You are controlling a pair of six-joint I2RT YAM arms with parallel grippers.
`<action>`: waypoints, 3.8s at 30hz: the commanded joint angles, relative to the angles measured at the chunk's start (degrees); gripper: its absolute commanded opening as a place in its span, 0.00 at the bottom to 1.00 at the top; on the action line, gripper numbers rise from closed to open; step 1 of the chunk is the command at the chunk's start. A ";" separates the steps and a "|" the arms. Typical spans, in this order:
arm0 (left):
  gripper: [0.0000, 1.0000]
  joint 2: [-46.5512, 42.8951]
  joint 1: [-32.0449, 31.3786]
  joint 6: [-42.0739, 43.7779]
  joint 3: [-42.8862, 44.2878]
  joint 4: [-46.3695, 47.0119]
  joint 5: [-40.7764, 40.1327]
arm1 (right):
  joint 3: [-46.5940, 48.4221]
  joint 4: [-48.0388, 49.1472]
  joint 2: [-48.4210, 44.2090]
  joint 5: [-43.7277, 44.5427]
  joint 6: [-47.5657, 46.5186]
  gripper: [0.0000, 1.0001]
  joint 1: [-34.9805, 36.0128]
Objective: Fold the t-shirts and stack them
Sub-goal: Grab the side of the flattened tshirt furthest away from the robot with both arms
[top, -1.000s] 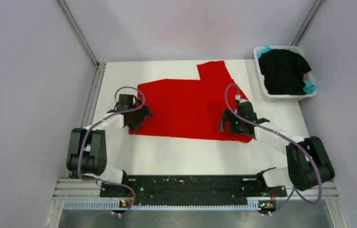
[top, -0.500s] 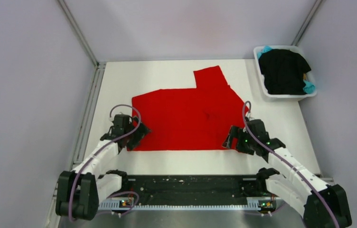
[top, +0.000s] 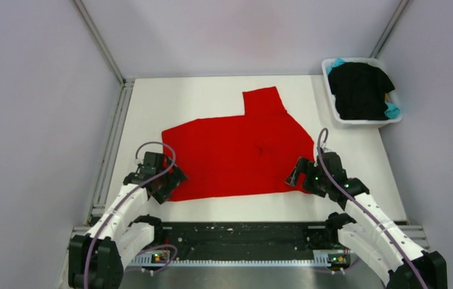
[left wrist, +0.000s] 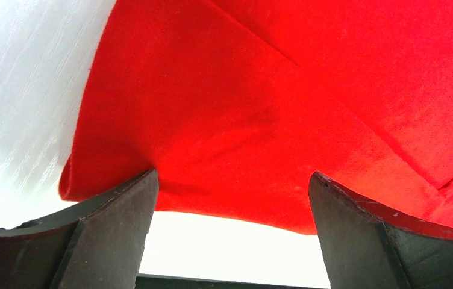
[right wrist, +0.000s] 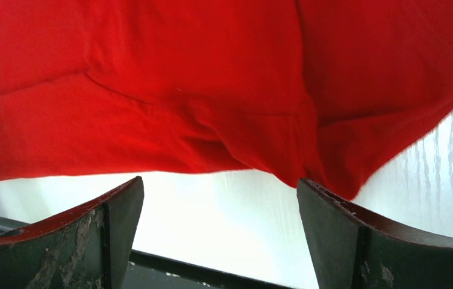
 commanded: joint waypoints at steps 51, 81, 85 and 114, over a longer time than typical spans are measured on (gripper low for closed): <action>0.99 10.88 -8.79 -0.72 8.75 7.24 -0.42 | 4.73 1.22 1.38 16.45 9.06 0.97 17.60; 0.80 60.72 10.94 18.91 52.73 2.70 9.69 | 11.89 16.62 13.50 25.00 -1.42 0.99 16.87; 0.70 58.98 10.92 18.69 50.20 3.77 10.58 | 11.52 16.94 13.63 24.94 -1.37 0.99 16.92; 0.00 51.26 10.77 19.47 47.03 8.31 10.97 | 22.10 20.86 28.70 24.71 -6.63 0.99 9.28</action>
